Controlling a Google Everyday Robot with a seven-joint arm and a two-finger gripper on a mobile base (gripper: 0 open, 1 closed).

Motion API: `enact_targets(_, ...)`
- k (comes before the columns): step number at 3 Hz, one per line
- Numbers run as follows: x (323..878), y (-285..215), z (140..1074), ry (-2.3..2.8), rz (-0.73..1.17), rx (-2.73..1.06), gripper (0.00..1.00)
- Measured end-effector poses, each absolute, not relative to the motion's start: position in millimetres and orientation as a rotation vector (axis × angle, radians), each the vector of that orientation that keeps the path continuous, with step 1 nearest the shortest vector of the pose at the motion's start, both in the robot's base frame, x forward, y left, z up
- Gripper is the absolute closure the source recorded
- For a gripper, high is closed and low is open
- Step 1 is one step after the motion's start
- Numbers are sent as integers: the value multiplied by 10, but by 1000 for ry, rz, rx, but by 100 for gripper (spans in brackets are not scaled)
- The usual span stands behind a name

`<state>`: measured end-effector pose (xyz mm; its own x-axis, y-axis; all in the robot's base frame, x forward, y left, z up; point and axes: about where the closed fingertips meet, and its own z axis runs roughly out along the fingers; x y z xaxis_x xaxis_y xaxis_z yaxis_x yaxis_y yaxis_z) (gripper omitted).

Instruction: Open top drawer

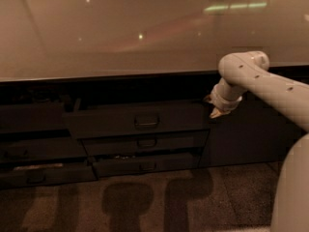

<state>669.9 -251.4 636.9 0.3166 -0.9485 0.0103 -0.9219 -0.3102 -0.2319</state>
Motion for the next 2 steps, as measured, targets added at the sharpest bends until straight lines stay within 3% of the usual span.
enact_targets(2, 6525, -2523, 6350, 1710, -203, -2409, 100)
